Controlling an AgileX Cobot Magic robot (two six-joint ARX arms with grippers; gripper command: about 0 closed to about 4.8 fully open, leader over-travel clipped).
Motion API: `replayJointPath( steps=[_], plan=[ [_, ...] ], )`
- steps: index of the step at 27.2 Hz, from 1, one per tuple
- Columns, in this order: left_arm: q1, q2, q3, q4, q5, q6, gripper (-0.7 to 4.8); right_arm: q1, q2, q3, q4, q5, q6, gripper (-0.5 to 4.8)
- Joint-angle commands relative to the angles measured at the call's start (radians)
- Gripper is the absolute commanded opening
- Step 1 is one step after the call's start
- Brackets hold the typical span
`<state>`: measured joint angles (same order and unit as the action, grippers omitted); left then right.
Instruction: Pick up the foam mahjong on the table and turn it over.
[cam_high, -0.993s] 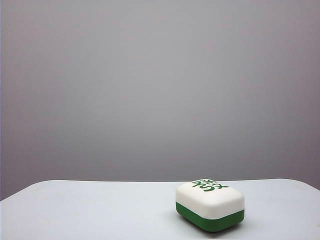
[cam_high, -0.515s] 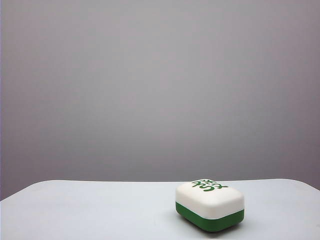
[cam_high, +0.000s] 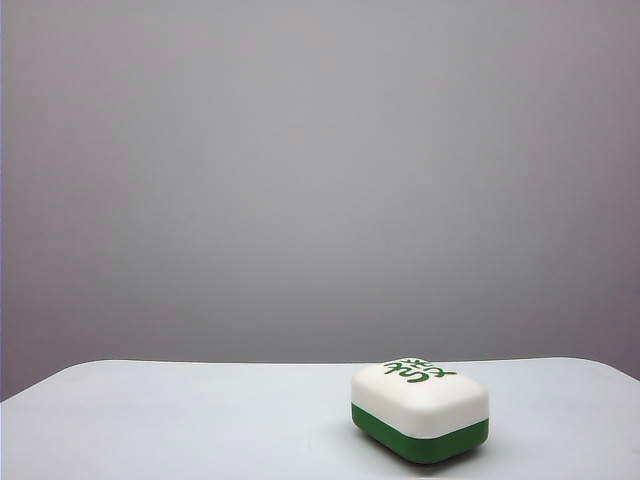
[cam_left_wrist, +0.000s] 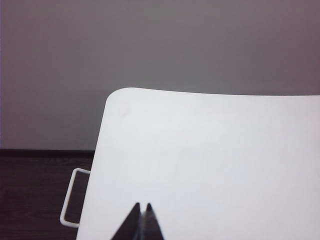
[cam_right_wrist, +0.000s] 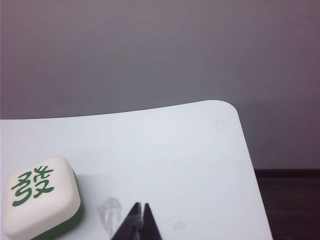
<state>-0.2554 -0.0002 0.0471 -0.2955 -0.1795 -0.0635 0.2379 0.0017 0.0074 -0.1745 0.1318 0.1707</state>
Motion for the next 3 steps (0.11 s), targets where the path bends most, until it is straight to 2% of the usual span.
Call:
replayJointPath(
  steps=[1,3],
  plan=[
    [0.001,0.001,-0.002,0.005,0.0,0.003,-0.05,0.002,-0.001,-0.006,0.003,0.005,0.0,-0.06],
    [0.001,0.001,-0.002,0.005,0.0,0.003,-0.05,0.002,-0.001,-0.006,0.003,0.005,0.0,-0.05]
  ],
)
